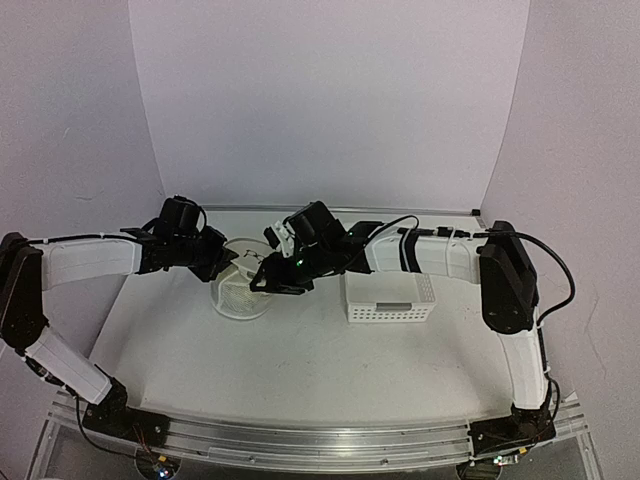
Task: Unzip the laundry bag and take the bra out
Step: Pick up the zipper from the laundry bag.
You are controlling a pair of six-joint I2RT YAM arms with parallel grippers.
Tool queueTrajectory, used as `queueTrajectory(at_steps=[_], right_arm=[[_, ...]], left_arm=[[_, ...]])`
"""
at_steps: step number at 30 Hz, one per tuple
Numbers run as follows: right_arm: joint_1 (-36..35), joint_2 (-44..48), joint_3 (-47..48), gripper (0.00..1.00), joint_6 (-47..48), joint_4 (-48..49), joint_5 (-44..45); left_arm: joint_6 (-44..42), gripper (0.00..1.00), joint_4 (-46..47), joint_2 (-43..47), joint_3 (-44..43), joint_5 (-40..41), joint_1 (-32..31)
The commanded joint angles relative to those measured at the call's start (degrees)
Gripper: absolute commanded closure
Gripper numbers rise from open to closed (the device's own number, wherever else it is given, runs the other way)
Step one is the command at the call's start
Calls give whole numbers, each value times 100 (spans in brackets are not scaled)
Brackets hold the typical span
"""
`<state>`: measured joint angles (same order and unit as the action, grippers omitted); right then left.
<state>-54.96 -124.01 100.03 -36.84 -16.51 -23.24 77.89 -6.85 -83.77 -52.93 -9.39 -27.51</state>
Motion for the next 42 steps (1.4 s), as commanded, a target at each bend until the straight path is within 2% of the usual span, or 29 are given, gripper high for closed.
queueTrajectory(at_steps=[1,7,22,27,36,42], right_arm=[[-24,3,284,56,-56,131,69],[-25,-21,274,57,-88,140,89],[-18,229,80,67,-60,265,247],[-29,280,26,76,-60,298,298],[-17,361,-36,100,-26,307,349],[-16,530,-266,100,131,307,426]], left_arm=[[75,100,316,-49,-288,-131,-85],[69,100,334,-77,-286,-158,-148],[20,100,361,-175,-283,-246,-246],[5,100,360,-201,-281,-278,-277],[-77,100,360,-220,-292,-336,-290],[-197,100,360,-210,-270,-318,-290]])
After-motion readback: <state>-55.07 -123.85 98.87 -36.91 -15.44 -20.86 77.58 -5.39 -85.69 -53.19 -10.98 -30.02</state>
